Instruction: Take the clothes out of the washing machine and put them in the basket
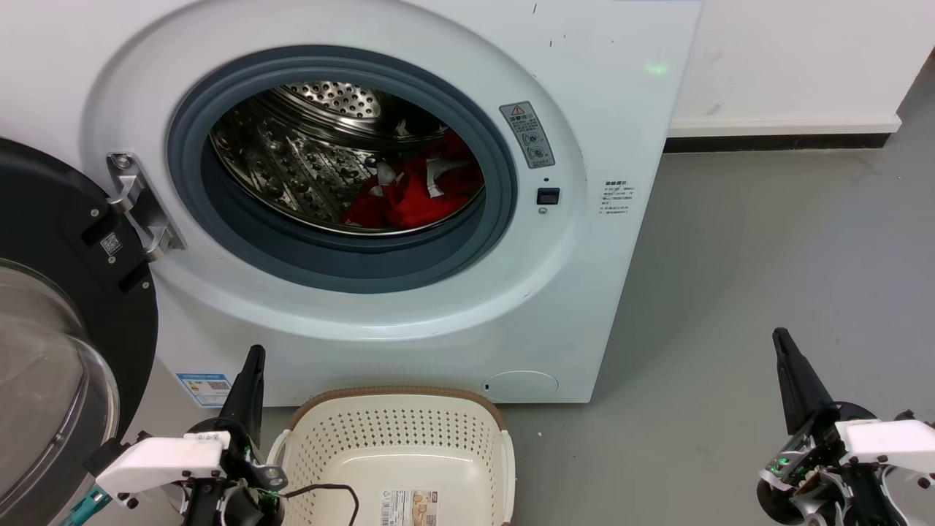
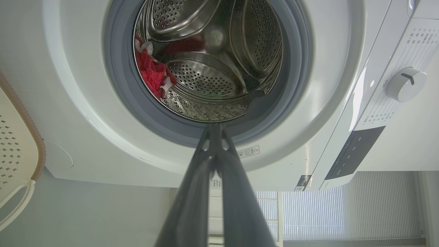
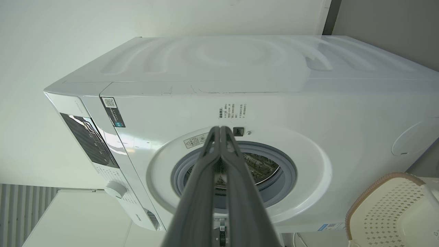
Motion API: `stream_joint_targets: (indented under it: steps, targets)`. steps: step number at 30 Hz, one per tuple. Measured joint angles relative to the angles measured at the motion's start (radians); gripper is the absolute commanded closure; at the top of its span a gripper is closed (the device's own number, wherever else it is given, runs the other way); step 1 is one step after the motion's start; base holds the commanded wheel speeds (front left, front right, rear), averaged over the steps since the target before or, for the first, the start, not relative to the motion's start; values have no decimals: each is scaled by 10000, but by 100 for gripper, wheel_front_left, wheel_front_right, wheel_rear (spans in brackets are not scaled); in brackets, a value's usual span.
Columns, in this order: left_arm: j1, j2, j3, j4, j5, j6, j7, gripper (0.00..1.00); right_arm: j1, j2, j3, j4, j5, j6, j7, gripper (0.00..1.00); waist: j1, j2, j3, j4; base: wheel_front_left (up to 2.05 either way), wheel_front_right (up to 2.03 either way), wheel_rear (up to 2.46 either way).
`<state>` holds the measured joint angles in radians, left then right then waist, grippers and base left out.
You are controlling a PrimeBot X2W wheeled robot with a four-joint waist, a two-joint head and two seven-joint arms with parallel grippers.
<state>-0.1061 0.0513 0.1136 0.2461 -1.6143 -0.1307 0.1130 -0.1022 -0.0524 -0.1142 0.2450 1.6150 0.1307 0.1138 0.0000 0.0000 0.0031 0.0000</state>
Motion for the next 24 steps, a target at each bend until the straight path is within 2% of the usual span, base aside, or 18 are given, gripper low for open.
stream_joint_targets:
  steps: [22, 23, 24]
  targets:
    - [0, 0, 0, 0, 0, -2, 0, 100, -1, 0, 0, 2, 0, 0, 0, 100, 0, 0, 0, 0, 0, 0, 0]
    - [17, -2, -10, 54, -4, 0, -6, 0, 26, 0, 2, 42, 2, 2, -2, 0, 0, 0, 0, 0, 0, 0, 0]
    - [72, -8, -25, 136, -4, 2, -15, 0, 78, 4, 8, 128, 2, 0, -2, 0, 0, 0, 0, 0, 0, 0, 0]
